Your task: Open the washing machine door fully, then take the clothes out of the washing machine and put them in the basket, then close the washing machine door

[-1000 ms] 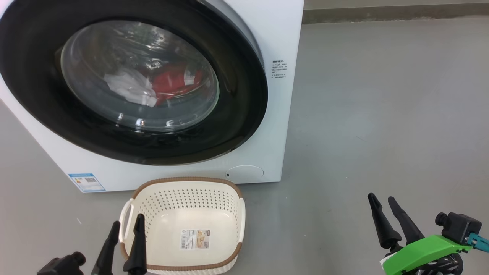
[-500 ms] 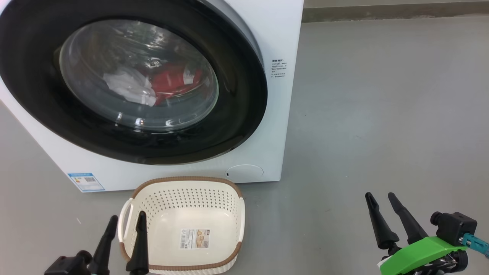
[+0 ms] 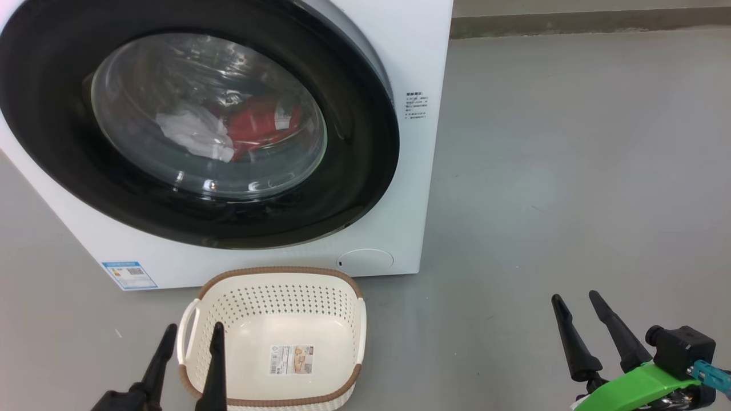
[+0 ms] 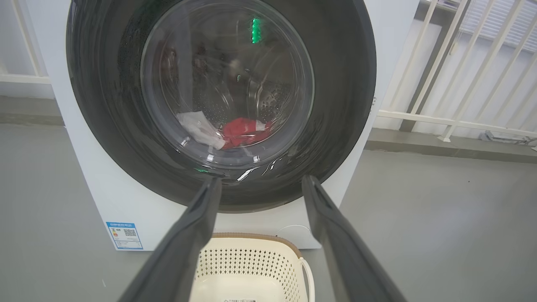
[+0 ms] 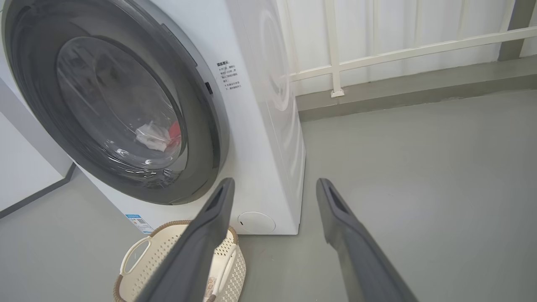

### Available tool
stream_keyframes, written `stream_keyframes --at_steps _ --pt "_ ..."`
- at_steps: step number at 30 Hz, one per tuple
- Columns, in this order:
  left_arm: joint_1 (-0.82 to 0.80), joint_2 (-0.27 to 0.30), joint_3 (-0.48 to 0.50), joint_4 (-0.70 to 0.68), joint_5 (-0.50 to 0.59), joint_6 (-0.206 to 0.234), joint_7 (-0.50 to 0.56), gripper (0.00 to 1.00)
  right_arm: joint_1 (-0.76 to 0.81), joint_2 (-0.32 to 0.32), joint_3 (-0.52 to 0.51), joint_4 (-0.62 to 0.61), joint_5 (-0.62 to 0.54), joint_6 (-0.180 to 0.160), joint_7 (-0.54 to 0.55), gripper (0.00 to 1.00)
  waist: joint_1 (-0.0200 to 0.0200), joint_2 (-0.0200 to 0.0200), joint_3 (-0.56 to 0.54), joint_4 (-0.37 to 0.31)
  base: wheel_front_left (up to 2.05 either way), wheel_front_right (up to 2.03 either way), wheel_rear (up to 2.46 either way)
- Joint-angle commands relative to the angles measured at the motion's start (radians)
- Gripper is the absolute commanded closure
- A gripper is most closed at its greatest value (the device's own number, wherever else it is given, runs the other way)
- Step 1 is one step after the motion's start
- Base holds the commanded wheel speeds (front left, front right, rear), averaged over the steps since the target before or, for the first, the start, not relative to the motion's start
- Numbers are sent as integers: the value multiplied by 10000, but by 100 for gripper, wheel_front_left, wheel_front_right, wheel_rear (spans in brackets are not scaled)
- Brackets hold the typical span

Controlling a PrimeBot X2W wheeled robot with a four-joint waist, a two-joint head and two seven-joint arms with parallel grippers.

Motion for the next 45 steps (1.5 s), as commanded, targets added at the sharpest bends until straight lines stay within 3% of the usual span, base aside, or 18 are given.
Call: stream_keyframes --at_steps 1,15,24,42,44,45 --pt "-46 114 244 -316 283 58 -162 0 -104 -181 166 -295 -242 4 -148 0 -1 0 0 0 0 0 0" --pt "73 98 454 80 1334 3 -573 0 231 -176 59 -456 -1588 4 -555 0 -1 0 -31 -58 0 0 0" --pt "-39 86 608 640 458 -72 -573 0 287 -40 -215 -441 -1589 4 -555 0 -1 0 -4 -39 0 0 0" --pt "-150 84 534 672 114 -78 -573 0 294 163 -424 -566 -1544 4 -555 0 -1 0 87 30 0 0 0" --pt "-173 84 518 656 98 -81 -573 0 238 222 -454 -600 -1390 4 -555 42 -1 0 124 41 0 0 0" --pt "-188 84 505 648 87 -80 -573 0 185 260 -476 -612 -1282 4 -555 70 -1 0 148 46 0 0 0"
